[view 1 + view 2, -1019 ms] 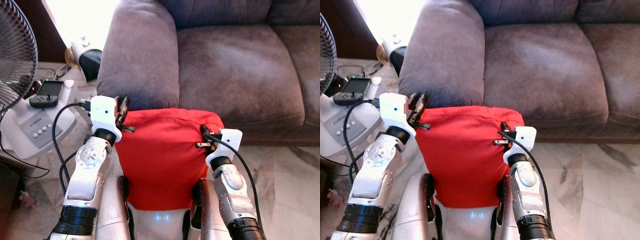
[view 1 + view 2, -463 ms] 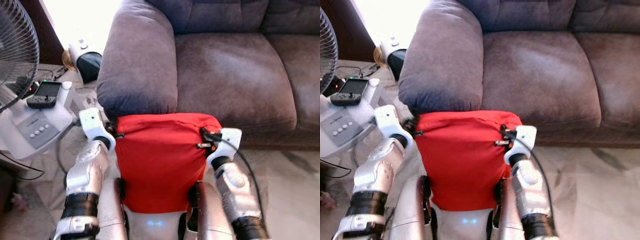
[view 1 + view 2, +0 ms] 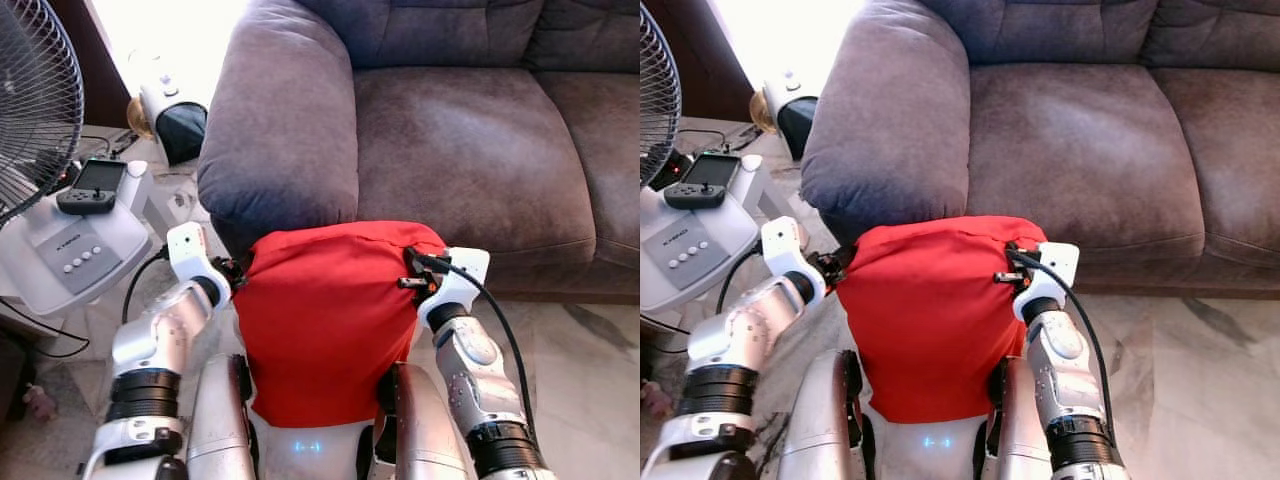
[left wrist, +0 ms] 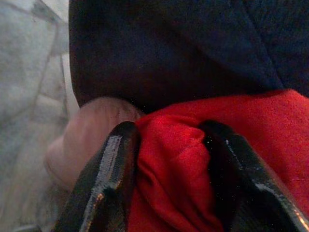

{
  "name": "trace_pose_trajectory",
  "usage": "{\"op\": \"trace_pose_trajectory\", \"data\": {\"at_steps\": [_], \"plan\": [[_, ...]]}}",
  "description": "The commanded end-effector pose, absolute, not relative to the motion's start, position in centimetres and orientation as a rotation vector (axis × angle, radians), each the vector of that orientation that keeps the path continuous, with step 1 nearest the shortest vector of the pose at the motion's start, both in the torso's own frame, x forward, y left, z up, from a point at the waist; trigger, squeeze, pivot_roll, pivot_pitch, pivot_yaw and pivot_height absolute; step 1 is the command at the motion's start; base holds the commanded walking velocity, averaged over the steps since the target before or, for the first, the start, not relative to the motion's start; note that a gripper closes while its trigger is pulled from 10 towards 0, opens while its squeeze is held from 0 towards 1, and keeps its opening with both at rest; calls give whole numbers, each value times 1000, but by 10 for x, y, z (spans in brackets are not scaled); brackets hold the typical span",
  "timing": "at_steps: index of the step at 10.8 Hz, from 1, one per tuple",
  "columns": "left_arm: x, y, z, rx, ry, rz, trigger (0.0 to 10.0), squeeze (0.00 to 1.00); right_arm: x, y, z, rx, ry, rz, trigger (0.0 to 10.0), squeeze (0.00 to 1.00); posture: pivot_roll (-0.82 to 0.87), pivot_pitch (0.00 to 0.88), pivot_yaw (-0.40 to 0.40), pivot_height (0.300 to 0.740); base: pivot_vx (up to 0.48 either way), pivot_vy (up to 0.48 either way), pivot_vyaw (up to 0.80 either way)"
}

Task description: Move the pillow to the sofa from floor

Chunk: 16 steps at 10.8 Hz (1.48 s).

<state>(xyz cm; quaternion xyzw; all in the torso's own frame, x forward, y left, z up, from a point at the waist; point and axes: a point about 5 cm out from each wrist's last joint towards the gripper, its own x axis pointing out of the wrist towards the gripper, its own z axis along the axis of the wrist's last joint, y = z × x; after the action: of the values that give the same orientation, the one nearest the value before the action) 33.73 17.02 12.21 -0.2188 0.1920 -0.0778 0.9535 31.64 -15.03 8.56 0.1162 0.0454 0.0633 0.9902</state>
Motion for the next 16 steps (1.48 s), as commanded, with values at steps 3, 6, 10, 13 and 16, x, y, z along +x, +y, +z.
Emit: {"op": "trace_pose_trajectory", "data": {"at_steps": [3, 6, 10, 13, 16], "plan": [[329, 158, 118, -582, 510, -257, 10000, 1000, 320, -159, 105, 254, -14, 76, 10000, 0, 54, 181, -3, 572, 0, 0, 0], [325, 158, 98, -465, 612, -232, 10000, 0, 320, -163, 102, 249, -4, 67, 10000, 0, 58, 182, 0, 572, 0, 0, 0], [322, 144, 66, -462, 733, -311, 10000, 0, 323, -158, 103, 249, 3, 79, 10000, 0, 59, 223, 0, 572, 0, 0, 0], [328, 129, 63, -468, 721, -447, 10000, 0, 328, -158, 108, 244, -11, 74, 10000, 0, 47, 252, 17, 572, 0, 0, 0], [322, 142, 58, -468, 718, -477, 10000, 0, 334, -159, 112, 245, -15, 81, 10000, 0, 46, 244, 5, 572, 0, 0, 0]]}}
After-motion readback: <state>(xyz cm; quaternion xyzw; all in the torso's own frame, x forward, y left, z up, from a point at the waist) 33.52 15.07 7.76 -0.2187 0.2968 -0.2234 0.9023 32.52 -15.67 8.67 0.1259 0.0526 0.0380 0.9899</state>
